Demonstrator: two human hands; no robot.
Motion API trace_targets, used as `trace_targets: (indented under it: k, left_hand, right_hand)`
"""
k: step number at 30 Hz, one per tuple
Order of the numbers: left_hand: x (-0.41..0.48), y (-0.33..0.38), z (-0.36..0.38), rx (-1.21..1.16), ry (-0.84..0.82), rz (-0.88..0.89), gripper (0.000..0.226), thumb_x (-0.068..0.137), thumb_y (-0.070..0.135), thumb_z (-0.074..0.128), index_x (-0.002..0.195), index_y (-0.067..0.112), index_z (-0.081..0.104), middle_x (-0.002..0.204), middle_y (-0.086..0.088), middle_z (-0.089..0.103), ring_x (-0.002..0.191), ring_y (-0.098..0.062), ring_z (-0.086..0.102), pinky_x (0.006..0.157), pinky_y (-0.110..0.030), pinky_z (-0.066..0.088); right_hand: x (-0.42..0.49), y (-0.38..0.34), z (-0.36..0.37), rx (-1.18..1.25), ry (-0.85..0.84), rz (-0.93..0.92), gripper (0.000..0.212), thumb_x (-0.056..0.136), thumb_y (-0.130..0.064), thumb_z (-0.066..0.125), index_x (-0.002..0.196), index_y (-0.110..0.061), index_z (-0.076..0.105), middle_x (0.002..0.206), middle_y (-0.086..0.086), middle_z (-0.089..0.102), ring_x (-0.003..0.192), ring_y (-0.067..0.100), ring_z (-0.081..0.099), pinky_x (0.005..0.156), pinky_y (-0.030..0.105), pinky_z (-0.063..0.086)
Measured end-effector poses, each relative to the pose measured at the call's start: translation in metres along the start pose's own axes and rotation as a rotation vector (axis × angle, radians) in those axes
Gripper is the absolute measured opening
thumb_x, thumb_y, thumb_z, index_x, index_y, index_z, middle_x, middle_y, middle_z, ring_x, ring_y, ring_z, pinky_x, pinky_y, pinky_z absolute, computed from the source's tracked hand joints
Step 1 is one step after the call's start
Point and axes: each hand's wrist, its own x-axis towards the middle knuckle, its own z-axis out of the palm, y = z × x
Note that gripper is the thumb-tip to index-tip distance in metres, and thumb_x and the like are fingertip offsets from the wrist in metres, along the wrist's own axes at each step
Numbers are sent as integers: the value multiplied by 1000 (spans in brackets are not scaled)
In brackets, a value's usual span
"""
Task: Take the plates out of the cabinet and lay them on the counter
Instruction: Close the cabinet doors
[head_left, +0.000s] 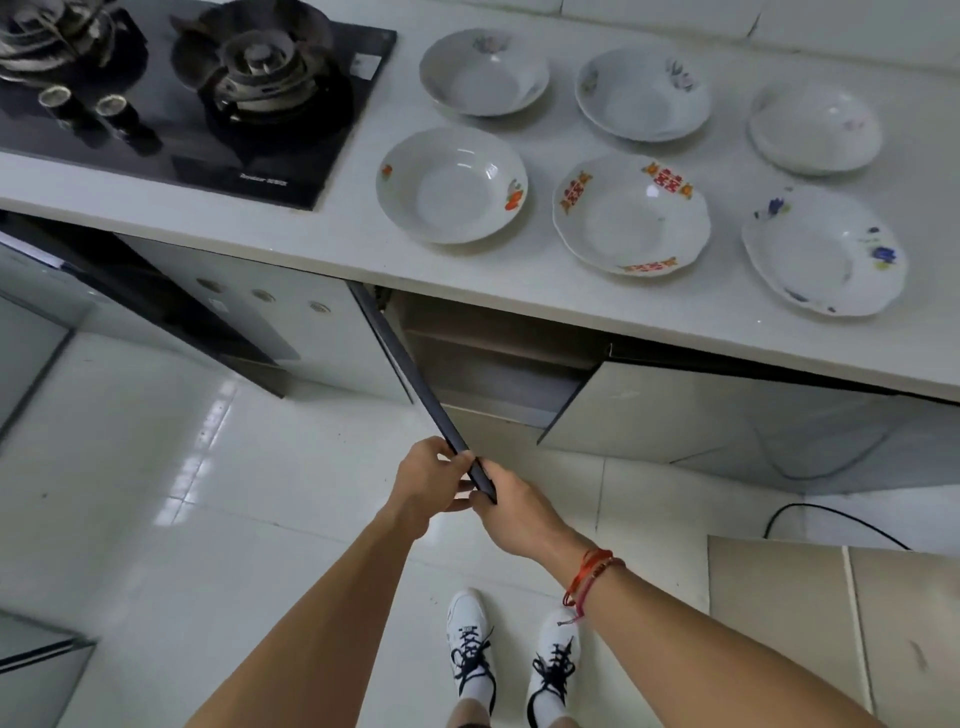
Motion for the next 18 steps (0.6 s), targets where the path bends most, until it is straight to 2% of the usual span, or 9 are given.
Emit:
trace_targets:
  k: [3, 7, 9, 10, 12, 13, 16, 18]
  left_hand:
    - [9, 12, 23, 22, -2, 19, 16, 95, 21, 59, 100, 5, 58, 103, -14, 70, 91, -25, 71, 72, -41, 62]
    - [20, 32, 51, 74, 35, 68, 22, 96, 22, 59, 112, 7, 58, 105, -9, 66, 93, -22, 68, 75, -39, 62]
    - [25, 42, 65, 91, 38, 88, 22, 96, 20, 58, 115, 9, 56, 105, -7, 64, 94, -22, 66, 75, -36, 61]
    - [27, 47, 71, 109, 40, 105, 22, 96, 19, 58, 116, 10, 56, 105, -5, 63, 93, -22, 65, 75, -34, 59]
    - [32, 53, 82, 159, 48, 138, 22, 96, 20, 57, 116, 12, 58, 102, -3, 64, 92, -22, 65, 76, -33, 58]
    - [33, 54, 86, 187, 50, 159, 23, 96, 21, 57, 117, 12, 59, 103, -3, 65, 93, -23, 65, 80, -34, 58]
    - [28, 55, 93, 278, 37, 211, 28, 97, 24, 55, 124, 16, 57, 120, -5, 65, 105, -25, 63, 94, -43, 55]
    - [24, 56, 95, 336, 24, 236, 35, 98, 27, 54, 131, 16, 54, 131, -4, 60, 115, -27, 59, 101, -43, 50]
  right_hand:
    - [1, 14, -21, 29, 62, 35, 31, 101, -20, 44, 131, -21, 52, 98, 7, 65, 79, 28, 59, 68, 34, 48]
    - [4, 30, -50, 72, 144, 69, 31, 102, -20, 44, 133, -21, 50, 81, -3, 55, 63, 13, 51, 53, 25, 38]
    - [6, 36, -65, 88, 184, 80, 36, 102, -19, 45, 138, -22, 48, 91, 0, 59, 68, 15, 54, 57, 24, 40]
    - [7, 37, -72, 94, 200, 87, 40, 102, -19, 46, 141, -22, 45, 103, 3, 62, 77, 19, 58, 63, 25, 44]
    - [7, 40, -85, 104, 223, 97, 47, 102, -20, 47, 148, -21, 37, 131, 8, 60, 106, 27, 62, 79, 30, 51]
    - [7, 41, -90, 104, 233, 97, 49, 103, -20, 47, 150, -21, 35, 138, 9, 57, 116, 29, 59, 86, 31, 49]
    - [6, 43, -102, 99, 235, 89, 50, 103, -21, 47, 151, -20, 33, 143, 10, 53, 122, 30, 56, 88, 28, 46]
    - [4, 44, -107, 88, 242, 82, 51, 102, -24, 48, 152, -20, 33, 147, 9, 50, 123, 31, 56, 94, 31, 46]
